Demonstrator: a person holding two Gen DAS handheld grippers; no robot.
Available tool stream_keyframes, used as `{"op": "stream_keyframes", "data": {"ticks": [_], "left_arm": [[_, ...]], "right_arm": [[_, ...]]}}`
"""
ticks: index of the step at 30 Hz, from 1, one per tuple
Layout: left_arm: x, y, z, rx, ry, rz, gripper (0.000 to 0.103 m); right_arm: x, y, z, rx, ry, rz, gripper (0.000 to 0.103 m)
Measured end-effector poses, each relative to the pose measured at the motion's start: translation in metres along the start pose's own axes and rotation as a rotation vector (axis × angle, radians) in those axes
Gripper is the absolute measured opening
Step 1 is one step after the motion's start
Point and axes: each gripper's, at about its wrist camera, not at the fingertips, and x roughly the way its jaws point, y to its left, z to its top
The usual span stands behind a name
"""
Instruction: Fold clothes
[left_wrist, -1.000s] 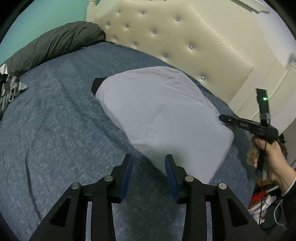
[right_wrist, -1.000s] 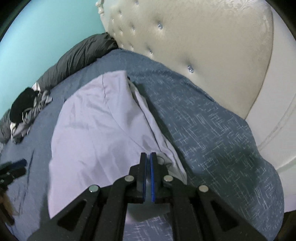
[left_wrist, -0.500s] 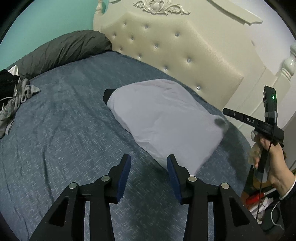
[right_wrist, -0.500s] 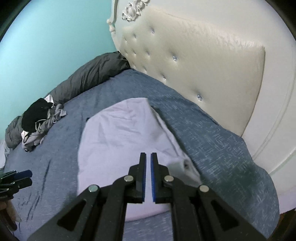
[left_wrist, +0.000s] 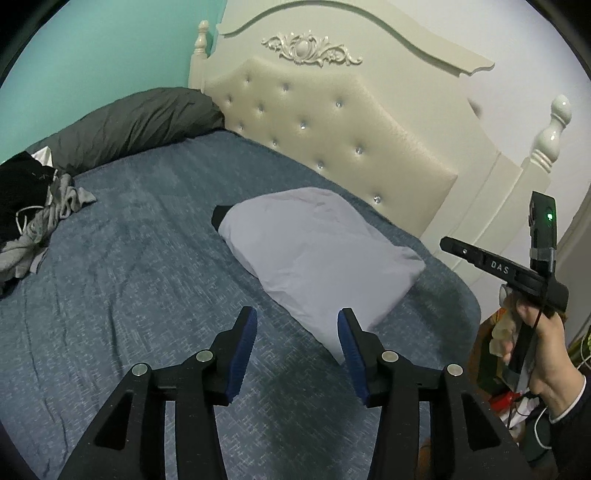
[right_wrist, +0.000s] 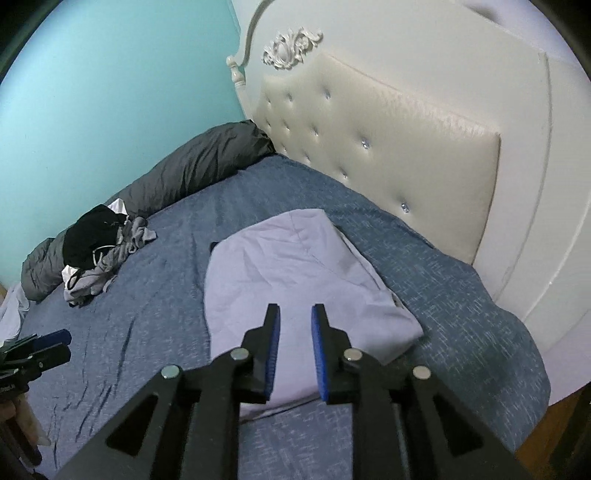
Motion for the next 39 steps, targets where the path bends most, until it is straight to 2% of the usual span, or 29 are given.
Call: {"op": "stream_keyframes", "data": {"ticks": [4,6,8,12,15,20,24,28,30,34,39], "left_arm": [[-0.02,-0.004,-0.003,0.002,-0.021,-0.001,0.052],[-0.03,-0.006,-0.005,0.004,-0.03,-0.001,0.053],[-0.039,-0.008,-0.006,0.007,-0.039,-0.002,0.054],[-0.058,-0.012,-0.01,0.012,-0.057,-0.001,0.061],[-0.073,-0.015,-0.013,0.025,-0.073,0.009,0.062],[-0.096,-0.017,-0.018,0.021,-0.102,0.01,0.068],[-0.108,-0.021,-0.025,0.028,-0.109,0.016,0.071],[-0.122,-0.024,-0.031,0.036,-0.124,0.022,0.076],[-0.129,-0.025,-0.035,0.04,-0.133,0.025,0.081],[-0.144,-0.028,-0.042,0.049,-0.149,0.031,0.084],[-0.16,-0.031,-0.05,0.049,-0.166,0.031,0.094]], "right_arm": [[-0.023,0.014,-0.003,-0.005,-0.018,-0.004,0.023],[-0.033,0.019,-0.005,0.004,-0.025,0.0,0.031],[-0.042,0.024,-0.008,0.011,-0.032,0.004,0.045],[-0.061,0.035,-0.014,0.009,-0.039,0.003,0.047],[-0.074,0.042,-0.018,0.008,-0.043,0.006,0.049],[-0.102,0.057,-0.026,0.013,-0.066,0.007,0.061],[-0.12,0.068,-0.032,0.009,-0.077,0.014,0.065],[-0.138,0.078,-0.042,0.022,-0.089,0.016,0.077],[-0.147,0.082,-0.048,0.031,-0.092,0.008,0.078],[-0.161,0.089,-0.058,0.041,-0.091,0.011,0.083],[-0.181,0.106,-0.066,0.015,-0.101,-0.01,0.086]]}}
